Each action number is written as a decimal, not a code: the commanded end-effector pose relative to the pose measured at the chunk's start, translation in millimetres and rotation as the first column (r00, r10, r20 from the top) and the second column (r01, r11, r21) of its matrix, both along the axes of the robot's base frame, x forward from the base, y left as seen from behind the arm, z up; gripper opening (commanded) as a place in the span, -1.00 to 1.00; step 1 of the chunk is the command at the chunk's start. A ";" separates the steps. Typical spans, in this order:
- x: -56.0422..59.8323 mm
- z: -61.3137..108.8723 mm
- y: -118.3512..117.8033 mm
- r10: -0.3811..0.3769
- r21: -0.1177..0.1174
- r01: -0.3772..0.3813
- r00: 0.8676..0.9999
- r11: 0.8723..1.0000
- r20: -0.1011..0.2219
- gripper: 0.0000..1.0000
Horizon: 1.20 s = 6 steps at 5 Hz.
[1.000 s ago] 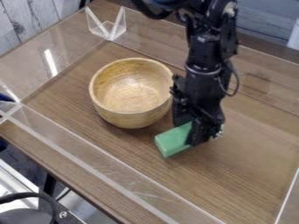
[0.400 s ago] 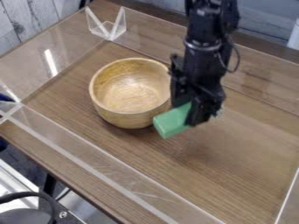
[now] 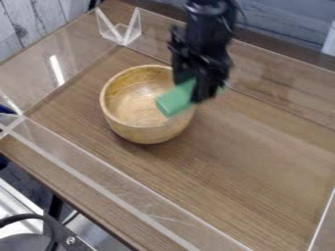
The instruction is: Put the green block in the brown bowl
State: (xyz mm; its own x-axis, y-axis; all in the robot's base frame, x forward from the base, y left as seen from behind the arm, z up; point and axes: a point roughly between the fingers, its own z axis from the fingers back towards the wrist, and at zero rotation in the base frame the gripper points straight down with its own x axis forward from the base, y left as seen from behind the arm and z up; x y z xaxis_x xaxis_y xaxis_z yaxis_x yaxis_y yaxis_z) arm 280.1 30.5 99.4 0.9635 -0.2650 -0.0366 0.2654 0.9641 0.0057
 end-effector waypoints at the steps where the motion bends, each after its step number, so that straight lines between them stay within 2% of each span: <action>1: 9.1 20.8 37.9 0.059 0.017 -0.060 0.996 0.998 0.062 -1.00; 2: 6.9 16.8 63.6 0.085 0.020 -0.086 0.995 0.996 0.058 -1.00; 4: 9.0 -6.5 65.2 0.076 0.015 -0.077 0.997 0.997 0.029 -1.00; 6: 10.4 -21.7 56.9 0.050 0.008 -0.050 0.999 0.999 0.013 -1.00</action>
State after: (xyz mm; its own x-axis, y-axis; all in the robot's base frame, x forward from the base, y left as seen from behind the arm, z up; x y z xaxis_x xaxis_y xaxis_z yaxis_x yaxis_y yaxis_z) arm 285.0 86.0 67.7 0.9750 -0.2142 -0.0594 0.2145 0.9767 -0.0025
